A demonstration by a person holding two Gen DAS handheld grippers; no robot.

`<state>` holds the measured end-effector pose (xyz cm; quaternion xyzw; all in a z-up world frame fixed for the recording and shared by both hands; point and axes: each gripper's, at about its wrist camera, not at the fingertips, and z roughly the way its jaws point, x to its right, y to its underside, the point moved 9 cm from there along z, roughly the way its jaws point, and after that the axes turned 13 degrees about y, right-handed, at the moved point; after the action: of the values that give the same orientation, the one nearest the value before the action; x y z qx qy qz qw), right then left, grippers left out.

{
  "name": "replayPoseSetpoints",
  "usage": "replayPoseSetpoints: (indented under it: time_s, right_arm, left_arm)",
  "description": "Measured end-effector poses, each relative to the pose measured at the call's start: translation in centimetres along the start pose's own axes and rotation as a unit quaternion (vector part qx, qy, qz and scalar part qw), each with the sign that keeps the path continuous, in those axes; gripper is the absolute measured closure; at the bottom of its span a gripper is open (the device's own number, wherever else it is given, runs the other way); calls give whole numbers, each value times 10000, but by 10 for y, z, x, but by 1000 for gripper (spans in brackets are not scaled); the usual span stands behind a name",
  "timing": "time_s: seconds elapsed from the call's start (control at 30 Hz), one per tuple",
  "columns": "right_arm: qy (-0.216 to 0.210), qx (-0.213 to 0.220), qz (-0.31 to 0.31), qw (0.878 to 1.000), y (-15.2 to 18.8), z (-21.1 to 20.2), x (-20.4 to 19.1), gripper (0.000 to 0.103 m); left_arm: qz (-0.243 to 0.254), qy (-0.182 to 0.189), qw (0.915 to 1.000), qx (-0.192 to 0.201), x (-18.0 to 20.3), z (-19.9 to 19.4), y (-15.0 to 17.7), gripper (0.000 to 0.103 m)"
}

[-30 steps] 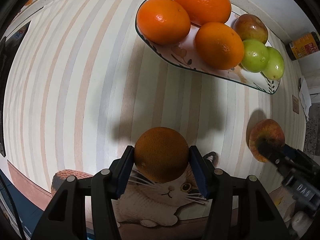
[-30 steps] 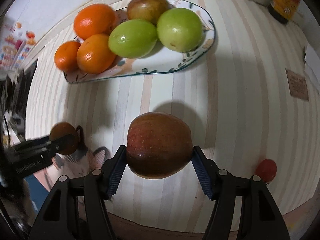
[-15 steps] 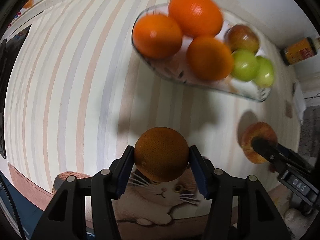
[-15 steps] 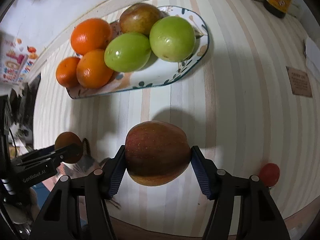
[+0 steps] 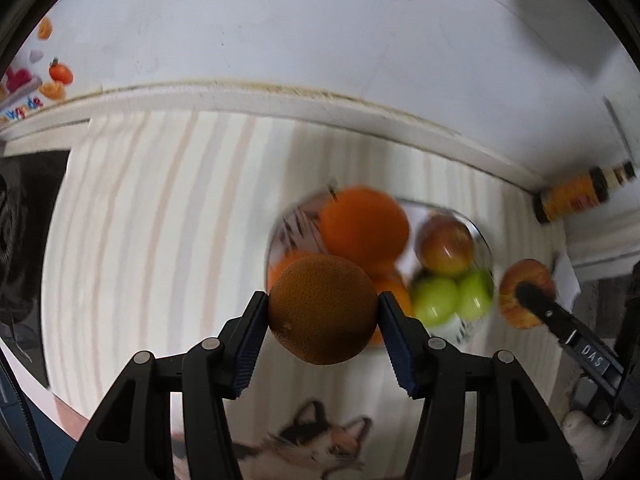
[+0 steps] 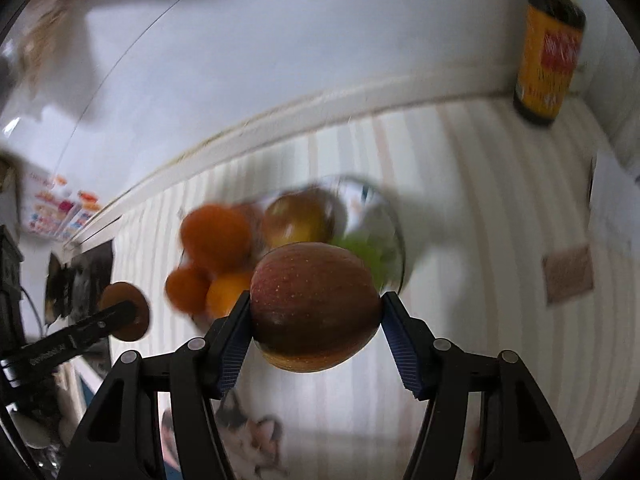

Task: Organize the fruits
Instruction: 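Carry the orange and red apple over the plate and open both tools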

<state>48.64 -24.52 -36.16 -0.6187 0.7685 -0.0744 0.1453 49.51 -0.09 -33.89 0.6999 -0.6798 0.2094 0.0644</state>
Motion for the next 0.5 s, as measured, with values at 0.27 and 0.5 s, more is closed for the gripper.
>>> replayPoseSetpoints:
  time_s: [0.27,0.5]
  right_arm:
    - [813,-66,-267,9963,-42,41,1,38]
    - [1037,-153,-498,9932,-41,57,-6,38]
  left_arm:
    - [-275,-164,9990,-315,-29,35,-36,50]
    - [-508,-59,9969,-594,-40,62,-36,49]
